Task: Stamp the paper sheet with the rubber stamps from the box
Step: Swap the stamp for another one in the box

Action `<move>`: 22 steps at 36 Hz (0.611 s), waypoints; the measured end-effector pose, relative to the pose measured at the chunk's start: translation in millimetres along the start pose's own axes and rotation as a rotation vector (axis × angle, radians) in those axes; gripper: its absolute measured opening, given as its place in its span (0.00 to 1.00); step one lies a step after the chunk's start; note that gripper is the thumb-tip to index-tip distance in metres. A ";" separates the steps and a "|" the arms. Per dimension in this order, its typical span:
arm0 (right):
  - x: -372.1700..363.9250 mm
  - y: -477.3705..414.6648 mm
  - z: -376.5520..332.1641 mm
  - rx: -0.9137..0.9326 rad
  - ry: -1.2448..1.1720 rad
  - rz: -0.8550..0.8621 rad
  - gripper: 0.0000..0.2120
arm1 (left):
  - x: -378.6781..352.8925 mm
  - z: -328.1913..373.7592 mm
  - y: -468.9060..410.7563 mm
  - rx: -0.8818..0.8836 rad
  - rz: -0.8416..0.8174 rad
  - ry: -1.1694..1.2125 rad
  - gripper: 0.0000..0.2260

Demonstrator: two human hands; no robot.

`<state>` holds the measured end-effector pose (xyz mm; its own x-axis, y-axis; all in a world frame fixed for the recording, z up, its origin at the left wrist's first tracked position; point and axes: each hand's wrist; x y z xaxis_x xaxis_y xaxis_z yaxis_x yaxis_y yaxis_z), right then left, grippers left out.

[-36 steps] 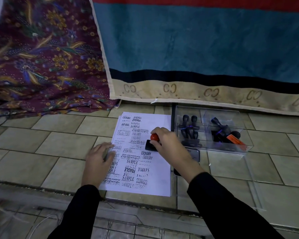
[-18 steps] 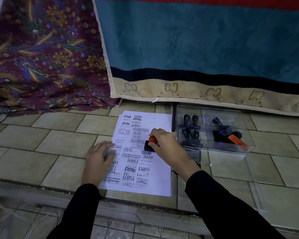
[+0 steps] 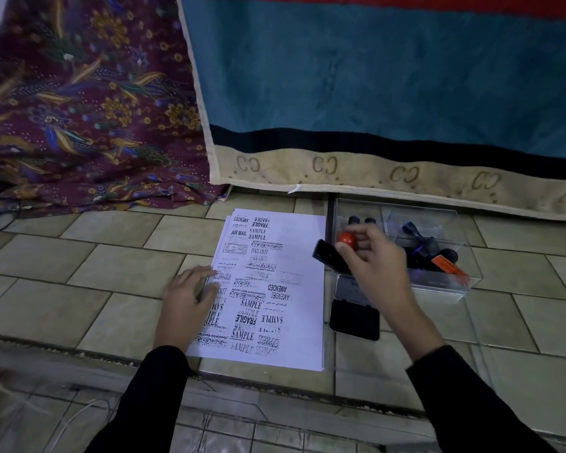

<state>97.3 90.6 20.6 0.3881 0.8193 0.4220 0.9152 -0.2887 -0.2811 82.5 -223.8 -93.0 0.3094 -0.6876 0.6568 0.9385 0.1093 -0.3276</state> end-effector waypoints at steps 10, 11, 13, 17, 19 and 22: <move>40.5 64.4 35.5 0.136 0.240 -0.129 0.11 | -0.9 0.5 0.1 -0.017 0.019 -0.024 0.10; 40.5 68.0 38.6 0.147 0.256 -0.136 0.11 | -0.6 0.1 0.0 -0.012 0.012 -0.017 0.12; 39.7 72.2 42.3 0.154 0.265 -0.144 0.11 | -0.4 0.1 -0.3 -0.009 0.004 -0.006 0.14; 37.1 73.9 41.3 0.165 0.273 -0.155 0.11 | -0.9 -0.3 0.1 -0.003 0.003 0.004 0.13; 35.9 73.0 39.5 0.187 0.297 -0.165 0.11 | -0.9 -0.9 0.0 -0.007 0.005 -0.005 0.13; 34.1 71.6 36.9 0.197 0.317 -0.172 0.11 | -1.1 -2.4 -0.4 -0.018 0.008 -0.019 0.13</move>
<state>172.0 116.2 -17.0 0.2735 0.6455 0.7131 0.9434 -0.0353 -0.3298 81.5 -224.8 -95.2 0.3196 -0.6732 0.6669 0.9333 0.1018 -0.3445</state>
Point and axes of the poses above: each hand's wrist, its own y-axis away from the middle knuckle, its own x-axis out of the back of the hand, z = x × y, and after that the axes turned 6 degrees about z, right-handed
